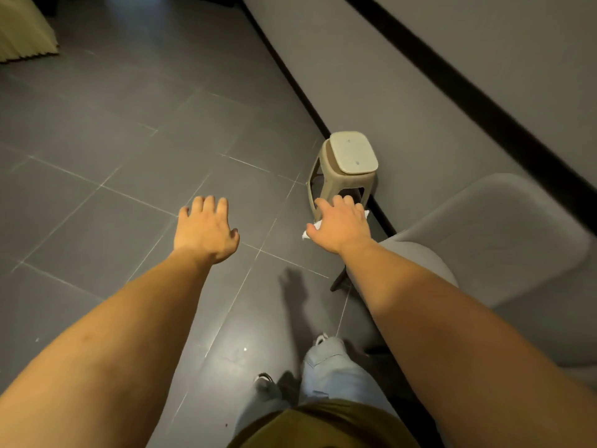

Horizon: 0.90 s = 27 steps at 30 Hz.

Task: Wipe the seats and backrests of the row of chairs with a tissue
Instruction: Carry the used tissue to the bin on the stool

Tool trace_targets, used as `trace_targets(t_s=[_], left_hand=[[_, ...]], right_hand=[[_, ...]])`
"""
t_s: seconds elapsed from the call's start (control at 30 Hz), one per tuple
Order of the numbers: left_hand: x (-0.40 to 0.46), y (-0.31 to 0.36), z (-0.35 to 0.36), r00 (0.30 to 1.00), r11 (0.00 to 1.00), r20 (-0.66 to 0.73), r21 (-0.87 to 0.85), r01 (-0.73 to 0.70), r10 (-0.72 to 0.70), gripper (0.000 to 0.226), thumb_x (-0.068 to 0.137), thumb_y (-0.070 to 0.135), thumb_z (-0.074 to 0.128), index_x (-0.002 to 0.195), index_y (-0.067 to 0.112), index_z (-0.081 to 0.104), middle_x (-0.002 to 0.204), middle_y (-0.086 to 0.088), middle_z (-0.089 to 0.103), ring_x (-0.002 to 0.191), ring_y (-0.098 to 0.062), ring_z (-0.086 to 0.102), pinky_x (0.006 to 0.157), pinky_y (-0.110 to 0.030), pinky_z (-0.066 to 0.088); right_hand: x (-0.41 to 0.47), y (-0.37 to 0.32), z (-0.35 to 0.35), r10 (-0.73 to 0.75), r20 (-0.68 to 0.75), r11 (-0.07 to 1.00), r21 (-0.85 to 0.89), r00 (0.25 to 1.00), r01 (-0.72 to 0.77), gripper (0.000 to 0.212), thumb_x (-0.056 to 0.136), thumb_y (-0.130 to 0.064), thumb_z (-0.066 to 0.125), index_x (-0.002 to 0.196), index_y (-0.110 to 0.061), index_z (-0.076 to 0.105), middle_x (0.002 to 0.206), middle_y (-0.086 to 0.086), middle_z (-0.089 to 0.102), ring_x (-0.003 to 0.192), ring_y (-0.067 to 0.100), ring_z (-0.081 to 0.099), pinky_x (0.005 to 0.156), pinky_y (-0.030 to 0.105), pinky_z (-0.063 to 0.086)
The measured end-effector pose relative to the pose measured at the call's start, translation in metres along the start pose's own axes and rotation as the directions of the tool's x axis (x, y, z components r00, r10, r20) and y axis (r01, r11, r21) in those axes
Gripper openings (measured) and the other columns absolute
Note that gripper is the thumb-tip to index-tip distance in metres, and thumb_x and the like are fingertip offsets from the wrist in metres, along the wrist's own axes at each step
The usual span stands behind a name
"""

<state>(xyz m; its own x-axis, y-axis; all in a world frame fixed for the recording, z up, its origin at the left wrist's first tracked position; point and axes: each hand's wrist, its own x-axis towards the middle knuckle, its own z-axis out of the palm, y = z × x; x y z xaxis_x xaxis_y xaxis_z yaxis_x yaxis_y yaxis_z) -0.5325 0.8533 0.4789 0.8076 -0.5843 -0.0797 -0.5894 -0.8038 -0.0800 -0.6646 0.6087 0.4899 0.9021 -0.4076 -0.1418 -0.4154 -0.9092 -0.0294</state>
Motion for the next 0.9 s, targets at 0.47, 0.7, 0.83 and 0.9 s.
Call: trace_targets(t_s=[0.47, 0.7, 0.83, 0.9], left_hand=[[0.222, -0.002, -0.02, 0.997, 0.994, 0.027, 0.08, -0.075, 0.073, 0.064, 0.086, 0.055, 0.042, 0.137, 0.016, 0.035, 0.138, -0.01, 0.045, 0.13, -0.031, 0.035, 0.104, -0.049, 0.035], [0.352, 0.046, -0.04, 0.993, 0.992, 0.002, 0.054, -0.117, 0.117, 0.067, 0.087, 0.054, 0.043, 0.14, 0.014, 0.035, 0.142, -0.011, 0.043, 0.134, -0.032, 0.033, 0.105, -0.049, 0.034], [0.413, 0.077, -0.045, 0.981, 0.98, 0.023, 0.05, -0.193, 0.192, 0.069, 0.087, 0.055, 0.043, 0.142, 0.015, 0.032, 0.146, -0.011, 0.039, 0.137, -0.031, 0.03, 0.109, -0.05, 0.032], [0.451, 0.087, -0.045, 0.972, 0.97, 0.043, 0.066, -0.232, 0.229, 0.069, 0.087, 0.054, 0.043, 0.143, 0.014, 0.032, 0.146, -0.011, 0.039, 0.137, -0.031, 0.029, 0.109, -0.05, 0.031]], right_hand=[[0.206, 0.054, 0.001, 0.127, 0.102, 0.987, 0.084, 0.987, -0.136, 0.064, 0.09, -0.057, 0.047, 0.145, -0.025, 0.043, 0.131, 0.011, 0.052, 0.123, 0.031, 0.042, 0.101, 0.045, 0.033], [0.313, 0.102, -0.005, 0.121, 0.15, 0.985, 0.106, 0.981, -0.138, 0.061, 0.089, -0.058, 0.045, 0.14, -0.024, 0.046, 0.127, 0.012, 0.054, 0.12, 0.031, 0.044, 0.099, 0.046, 0.036], [0.36, 0.124, -0.009, 0.158, 0.147, 0.98, 0.097, 0.976, -0.173, 0.053, 0.09, -0.056, 0.046, 0.131, -0.023, 0.05, 0.121, 0.011, 0.055, 0.115, 0.031, 0.046, 0.093, 0.045, 0.037], [0.382, 0.137, -0.012, 0.211, 0.16, 0.968, 0.103, 0.964, -0.229, 0.053, 0.09, -0.055, 0.047, 0.131, -0.022, 0.05, 0.121, 0.011, 0.055, 0.115, 0.03, 0.046, 0.093, 0.044, 0.037]])
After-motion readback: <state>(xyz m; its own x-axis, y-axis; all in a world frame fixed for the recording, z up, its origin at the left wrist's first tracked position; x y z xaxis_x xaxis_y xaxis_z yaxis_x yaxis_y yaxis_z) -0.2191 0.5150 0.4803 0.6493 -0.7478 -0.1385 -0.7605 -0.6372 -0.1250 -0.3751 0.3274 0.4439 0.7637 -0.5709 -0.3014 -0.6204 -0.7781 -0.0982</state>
